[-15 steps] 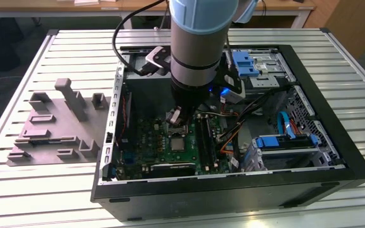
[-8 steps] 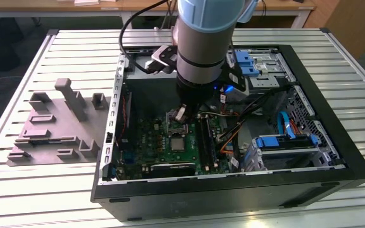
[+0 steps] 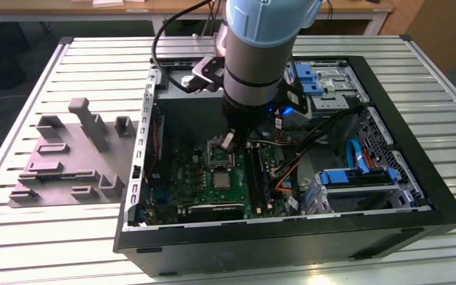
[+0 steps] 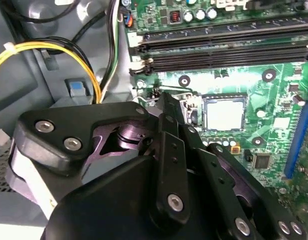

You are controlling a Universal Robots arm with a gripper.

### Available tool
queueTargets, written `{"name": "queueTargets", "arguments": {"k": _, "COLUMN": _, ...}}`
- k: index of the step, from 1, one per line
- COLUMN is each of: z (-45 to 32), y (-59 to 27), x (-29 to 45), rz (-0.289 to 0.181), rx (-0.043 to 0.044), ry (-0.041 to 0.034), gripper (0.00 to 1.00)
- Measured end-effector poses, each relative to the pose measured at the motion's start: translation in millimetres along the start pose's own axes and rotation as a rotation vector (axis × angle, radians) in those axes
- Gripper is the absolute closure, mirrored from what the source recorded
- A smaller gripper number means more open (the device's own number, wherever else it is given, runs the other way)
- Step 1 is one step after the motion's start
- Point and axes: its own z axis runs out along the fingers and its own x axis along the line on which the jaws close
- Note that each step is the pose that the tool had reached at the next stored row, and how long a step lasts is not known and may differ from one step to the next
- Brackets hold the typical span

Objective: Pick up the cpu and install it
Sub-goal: 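Close the cpu cover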

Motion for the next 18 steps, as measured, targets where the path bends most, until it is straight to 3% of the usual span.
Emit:
{"name": "queueTargets", "arguments": {"k": 8, "z": 5.9, "y": -0.5, "x": -4.6, "rz": -0.047, "rx": -0.0058, "ry": 0.0054, "gripper": 0.89}}
{"name": "queueTargets", "arguments": {"k": 18, "z": 14.1, "y": 1.2, "x": -14.4, "rz": -0.047, "rx": -0.0095, "ry": 0.0001, "gripper": 0.89}}
